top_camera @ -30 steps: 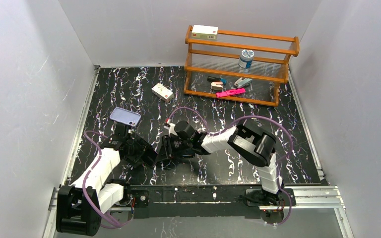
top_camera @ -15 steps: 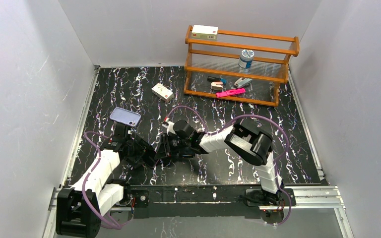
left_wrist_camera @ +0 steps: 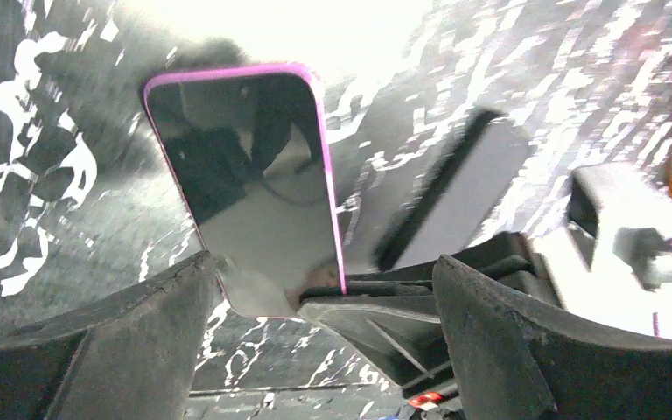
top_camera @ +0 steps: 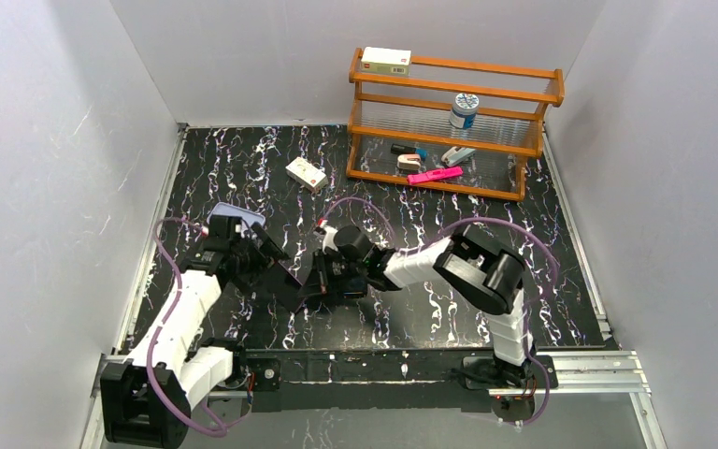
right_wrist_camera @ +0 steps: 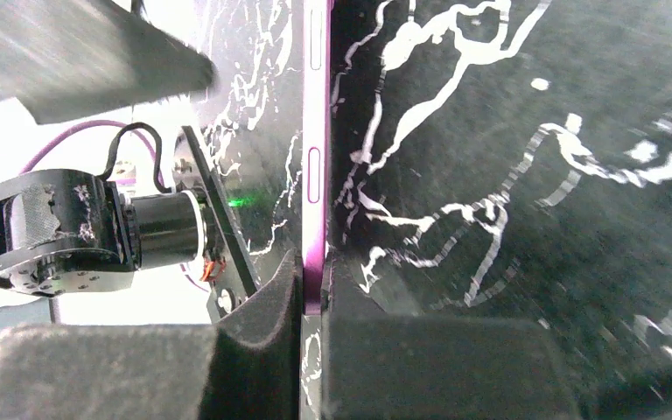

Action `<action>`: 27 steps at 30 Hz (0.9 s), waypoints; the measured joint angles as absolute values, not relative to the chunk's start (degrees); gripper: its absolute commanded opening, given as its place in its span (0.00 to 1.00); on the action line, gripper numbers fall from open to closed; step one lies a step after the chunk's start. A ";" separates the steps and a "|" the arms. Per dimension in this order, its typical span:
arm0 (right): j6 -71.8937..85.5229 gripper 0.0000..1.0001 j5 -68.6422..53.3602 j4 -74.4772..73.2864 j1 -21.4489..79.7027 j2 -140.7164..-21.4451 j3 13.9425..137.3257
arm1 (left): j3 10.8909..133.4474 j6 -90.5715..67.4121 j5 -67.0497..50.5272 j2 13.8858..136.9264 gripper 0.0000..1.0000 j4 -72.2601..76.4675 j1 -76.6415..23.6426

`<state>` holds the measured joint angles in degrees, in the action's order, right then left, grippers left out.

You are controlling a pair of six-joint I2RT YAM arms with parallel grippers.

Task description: Put the phone into the phone case

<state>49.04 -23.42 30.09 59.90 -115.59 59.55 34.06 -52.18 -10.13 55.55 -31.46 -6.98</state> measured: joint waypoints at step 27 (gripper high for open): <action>49.30 0.01 -7.79 17.32 50.00 -64.62 33.17 | 70.32 -14.92 10.09 93.76 0.44 -31.44 -6.98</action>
<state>49.30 -7.79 17.32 50.00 -64.62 33.17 70.32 -14.92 10.09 93.76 -31.44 -6.98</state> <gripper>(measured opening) 0.092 0.465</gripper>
